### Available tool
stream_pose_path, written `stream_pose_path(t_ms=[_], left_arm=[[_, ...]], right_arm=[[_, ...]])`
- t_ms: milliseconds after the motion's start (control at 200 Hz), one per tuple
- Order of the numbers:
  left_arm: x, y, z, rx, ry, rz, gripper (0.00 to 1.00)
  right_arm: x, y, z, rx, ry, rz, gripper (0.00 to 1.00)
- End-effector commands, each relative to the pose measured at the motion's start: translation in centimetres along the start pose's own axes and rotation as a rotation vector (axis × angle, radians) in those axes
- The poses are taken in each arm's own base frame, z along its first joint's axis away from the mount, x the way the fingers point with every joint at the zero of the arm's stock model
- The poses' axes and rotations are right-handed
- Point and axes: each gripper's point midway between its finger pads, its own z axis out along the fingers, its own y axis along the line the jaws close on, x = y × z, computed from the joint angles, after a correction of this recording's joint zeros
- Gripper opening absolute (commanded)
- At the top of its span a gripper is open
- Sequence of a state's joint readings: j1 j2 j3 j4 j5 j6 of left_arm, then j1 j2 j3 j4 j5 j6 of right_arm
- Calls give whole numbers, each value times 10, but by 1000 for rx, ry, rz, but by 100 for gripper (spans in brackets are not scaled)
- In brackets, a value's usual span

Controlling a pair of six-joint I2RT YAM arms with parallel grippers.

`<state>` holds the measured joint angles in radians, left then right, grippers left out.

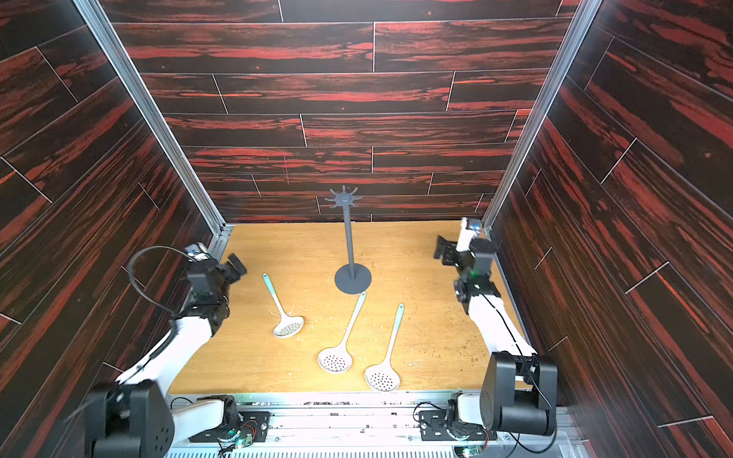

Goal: Hang the skimmer on the kitchen utensil rack
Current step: Pick up the skimmer from the center of the board.

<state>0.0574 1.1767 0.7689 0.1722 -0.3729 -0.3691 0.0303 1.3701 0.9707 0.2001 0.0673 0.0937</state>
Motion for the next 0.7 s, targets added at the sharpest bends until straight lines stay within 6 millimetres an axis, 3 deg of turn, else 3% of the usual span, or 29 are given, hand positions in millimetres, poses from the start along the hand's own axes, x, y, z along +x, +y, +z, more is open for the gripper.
stream_pose_path(t_ms=[0,225,391,571,691], left_arm=[[24,32,-26,-159,164,-67,100],[74,11,-53,-16,455,-89,100],[94,1,-64,76,517,-131,100],[104,-6,-71,129,545,-191,100],[109,-5,-73,120,586,-163,100]], right_arm=[[79,31,-9,12,362,-35,98],[144,103,-48,-141,622,102,91],[172,123,-76,-128,698,135,87],[227,147,-92,-94,851,97,78],[253,156,-103,-56,899,73,75]])
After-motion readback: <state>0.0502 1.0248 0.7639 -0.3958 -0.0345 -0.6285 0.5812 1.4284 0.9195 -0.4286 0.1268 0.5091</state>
